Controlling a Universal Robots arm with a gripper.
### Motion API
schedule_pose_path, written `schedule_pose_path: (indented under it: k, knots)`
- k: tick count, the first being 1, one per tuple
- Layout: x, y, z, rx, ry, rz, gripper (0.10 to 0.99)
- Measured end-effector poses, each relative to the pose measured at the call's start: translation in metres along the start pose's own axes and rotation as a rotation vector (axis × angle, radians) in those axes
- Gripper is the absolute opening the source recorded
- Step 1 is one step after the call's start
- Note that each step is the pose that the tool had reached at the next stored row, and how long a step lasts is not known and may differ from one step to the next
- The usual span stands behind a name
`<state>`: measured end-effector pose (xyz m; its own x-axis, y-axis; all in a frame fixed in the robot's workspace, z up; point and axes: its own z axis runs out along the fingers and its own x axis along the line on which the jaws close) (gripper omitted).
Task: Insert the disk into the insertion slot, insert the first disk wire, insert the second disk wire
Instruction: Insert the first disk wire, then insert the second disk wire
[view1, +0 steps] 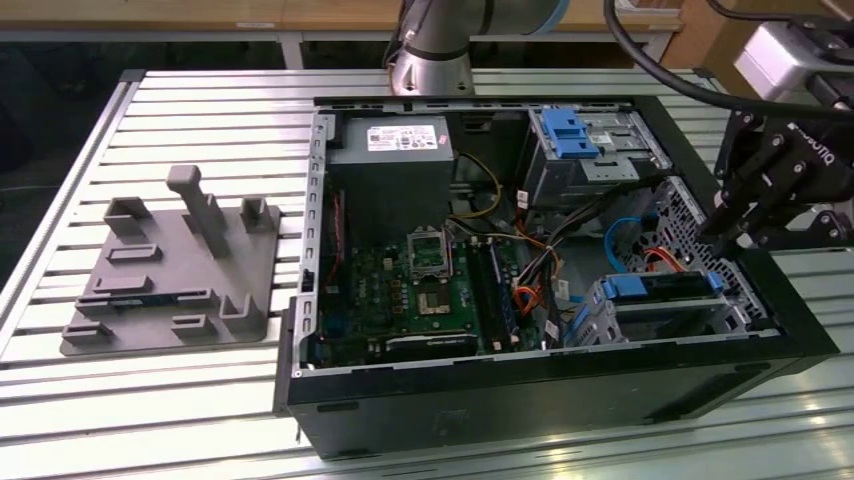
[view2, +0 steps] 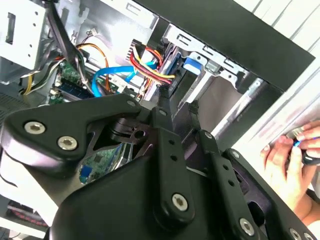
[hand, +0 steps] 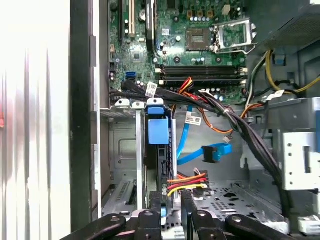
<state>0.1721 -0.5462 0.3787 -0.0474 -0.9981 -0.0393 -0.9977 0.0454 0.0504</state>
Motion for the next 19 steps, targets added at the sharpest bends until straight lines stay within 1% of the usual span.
schedule_pose_path:
  k: [16,17,19]
  knots:
    - [0.0000,0.0000,-0.0006,0.000,0.0001,-0.004,0.298]
    - [-0.0007,0.0000,-0.0006,0.000,0.0003,-0.004,0.298]
    - [-0.0060,0.0002,-0.0003,-0.001,0.0013,-0.003,0.298]
